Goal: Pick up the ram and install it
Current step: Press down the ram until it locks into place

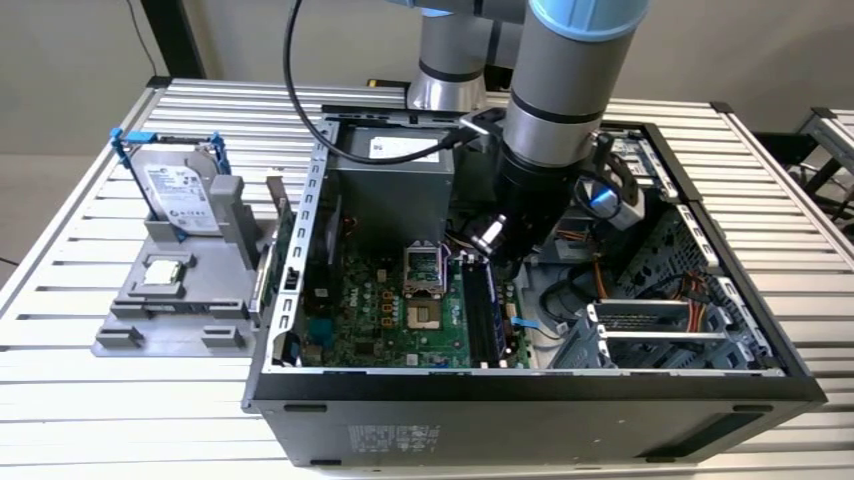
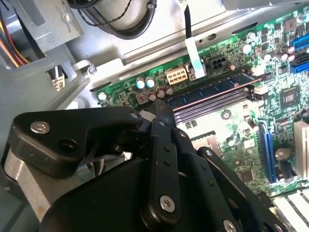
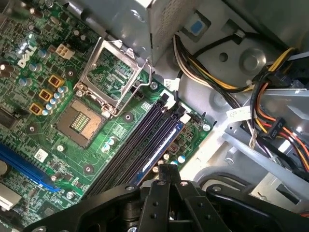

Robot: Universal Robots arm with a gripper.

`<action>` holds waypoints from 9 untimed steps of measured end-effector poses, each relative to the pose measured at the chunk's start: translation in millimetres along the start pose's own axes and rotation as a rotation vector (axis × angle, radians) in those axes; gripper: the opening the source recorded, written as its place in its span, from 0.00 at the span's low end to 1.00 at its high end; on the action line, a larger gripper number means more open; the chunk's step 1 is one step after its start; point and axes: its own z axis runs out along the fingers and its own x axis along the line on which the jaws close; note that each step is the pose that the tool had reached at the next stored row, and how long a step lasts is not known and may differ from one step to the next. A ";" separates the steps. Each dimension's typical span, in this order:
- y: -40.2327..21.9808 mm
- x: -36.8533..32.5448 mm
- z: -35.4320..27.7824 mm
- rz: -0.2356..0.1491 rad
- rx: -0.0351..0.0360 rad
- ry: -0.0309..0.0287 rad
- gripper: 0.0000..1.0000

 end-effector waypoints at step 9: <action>0.0 0.1 -0.1 -0.068 0.0000 -0.0032 0.00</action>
